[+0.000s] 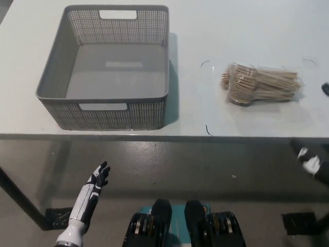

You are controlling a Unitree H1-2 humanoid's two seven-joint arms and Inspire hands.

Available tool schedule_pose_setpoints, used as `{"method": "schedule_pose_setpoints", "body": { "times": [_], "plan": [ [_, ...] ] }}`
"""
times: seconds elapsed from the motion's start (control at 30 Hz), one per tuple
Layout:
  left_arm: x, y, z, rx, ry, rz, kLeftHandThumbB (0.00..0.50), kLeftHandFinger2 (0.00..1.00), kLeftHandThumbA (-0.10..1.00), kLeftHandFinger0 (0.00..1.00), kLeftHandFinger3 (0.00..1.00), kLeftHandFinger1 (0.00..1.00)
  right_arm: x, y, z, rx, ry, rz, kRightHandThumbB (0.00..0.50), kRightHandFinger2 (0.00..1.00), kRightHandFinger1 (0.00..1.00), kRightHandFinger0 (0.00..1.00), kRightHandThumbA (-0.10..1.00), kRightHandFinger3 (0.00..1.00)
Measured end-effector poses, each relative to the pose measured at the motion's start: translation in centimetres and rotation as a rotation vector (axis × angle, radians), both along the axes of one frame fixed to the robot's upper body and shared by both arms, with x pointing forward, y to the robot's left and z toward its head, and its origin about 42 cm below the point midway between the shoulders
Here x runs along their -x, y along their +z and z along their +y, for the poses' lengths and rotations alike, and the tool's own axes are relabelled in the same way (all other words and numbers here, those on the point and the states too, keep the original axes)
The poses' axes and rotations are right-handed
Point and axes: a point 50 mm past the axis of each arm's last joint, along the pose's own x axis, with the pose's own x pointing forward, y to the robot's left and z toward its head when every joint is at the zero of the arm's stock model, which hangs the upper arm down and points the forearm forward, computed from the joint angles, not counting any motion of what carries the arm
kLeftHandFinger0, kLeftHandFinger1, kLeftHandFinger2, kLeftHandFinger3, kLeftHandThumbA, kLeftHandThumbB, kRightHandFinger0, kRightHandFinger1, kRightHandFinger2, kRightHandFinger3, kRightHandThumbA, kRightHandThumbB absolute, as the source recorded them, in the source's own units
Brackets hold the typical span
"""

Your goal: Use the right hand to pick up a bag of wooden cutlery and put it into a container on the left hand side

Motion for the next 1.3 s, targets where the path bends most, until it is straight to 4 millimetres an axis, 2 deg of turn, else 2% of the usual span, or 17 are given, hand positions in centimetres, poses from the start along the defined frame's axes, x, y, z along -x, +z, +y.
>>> {"method": "schedule_pose_setpoints", "body": {
  "times": [0.07,0.13,0.23,0.33,0.37,0.4,0.43,0.47,0.5,0.57,0.6,0.67,0.73,0.93,1.03,1.13,1.3],
  "plan": [
    [0.0,0.0,0.0,-0.001,0.000,0.000,0.500,1.00,1.00,1.00,1.00,1.00,-0.9,1.3,-0.6,0.050,-0.013,0.006,0.416,1.00,1.00,1.00,0.52,1.00],
    [0.0,0.0,0.1,-0.002,0.000,0.001,0.500,1.00,1.00,1.00,1.00,1.00,-2.1,2.9,-1.2,0.094,-0.025,0.011,0.473,1.00,1.00,1.00,0.64,1.00],
    [0.0,0.0,0.2,-0.005,0.000,0.001,0.500,1.00,1.00,1.00,1.00,1.00,-4.2,5.5,-2.3,0.155,-0.056,0.031,0.473,1.00,1.00,1.00,0.66,1.00],
    [0.0,0.0,0.4,-0.010,0.000,0.001,0.500,1.00,1.00,1.00,1.00,1.00,-6.7,7.7,-2.9,0.203,-0.079,0.073,0.434,1.00,1.00,1.00,0.66,1.00],
    [0.0,0.0,0.5,-0.011,0.000,0.001,0.500,1.00,1.00,1.00,1.00,1.00,-7.3,8.3,-2.9,0.215,-0.080,0.083,0.416,1.00,1.00,1.00,0.77,1.00],
    [-0.1,0.1,0.6,-0.013,0.000,0.000,0.500,1.00,1.00,1.00,1.00,1.00,-8.7,9.0,-3.1,0.231,-0.090,0.121,0.415,1.00,1.00,1.00,0.78,1.00],
    [-0.1,0.1,0.6,-0.015,-0.001,0.000,0.500,1.00,1.00,1.00,1.00,1.00,-9.8,9.5,-3.1,0.243,-0.095,0.149,0.397,1.00,1.00,1.00,0.88,1.00],
    [-0.1,0.2,0.7,-0.017,-0.002,-0.002,0.500,1.00,1.00,1.00,1.00,1.00,-10.8,10.0,-3.2,0.258,-0.099,0.183,0.339,1.00,1.00,1.00,1.00,1.00],
    [-0.2,0.2,0.8,-0.020,-0.003,-0.005,0.500,1.00,1.00,1.00,1.00,1.00,-11.8,10.6,-3.2,0.274,-0.104,0.216,0.286,1.00,1.00,1.00,1.00,1.00],
    [-0.3,0.3,1.0,-0.024,-0.005,-0.009,0.500,1.00,1.00,1.00,1.00,1.00,-13.4,11.4,-3.1,0.294,-0.112,0.269,0.295,1.00,1.00,1.00,1.00,1.00],
    [-0.4,0.4,1.0,-0.026,-0.006,-0.011,0.500,1.00,1.00,1.00,1.00,1.00,-14.1,11.7,-3.1,0.305,-0.115,0.296,0.337,1.00,1.00,1.00,1.00,1.00],
    [-0.5,0.5,1.1,-0.027,-0.008,-0.013,0.495,1.00,1.00,1.00,1.00,1.00,-15.2,12.0,-2.8,0.326,-0.113,0.341,0.382,1.00,1.00,1.00,1.00,1.00],
    [-0.5,0.5,1.1,-0.027,-0.010,-0.015,0.500,1.00,1.00,1.00,1.00,1.00,-16.7,11.8,-2.6,0.353,-0.113,0.401,0.396,1.00,1.00,1.00,1.00,1.00],
    [-0.5,0.5,1.0,-0.024,-0.017,-0.013,0.496,1.00,1.00,1.00,1.00,1.00,-19.8,11.2,-2.4,0.422,-0.122,0.548,0.376,1.00,1.00,1.00,1.00,1.00],
    [-0.5,0.5,1.0,-0.025,-0.019,-0.013,0.486,1.00,1.00,1.00,1.00,1.00,-21.0,11.1,-2.3,0.457,-0.131,0.594,0.383,1.00,1.00,1.00,1.00,1.00],
    [-0.5,0.5,1.0,-0.026,-0.022,-0.012,0.495,1.00,1.00,1.00,1.00,1.00,-22.0,10.9,-2.2,0.501,-0.143,0.643,0.356,1.00,1.00,1.00,1.00,1.00],
    [-0.6,0.6,0.9,-0.027,-0.024,-0.013,0.487,1.00,1.00,1.00,1.00,1.00,-22.8,9.9,-1.5,0.573,-0.140,0.702,0.425,1.00,1.00,1.00,1.00,1.00]
  ]
}}
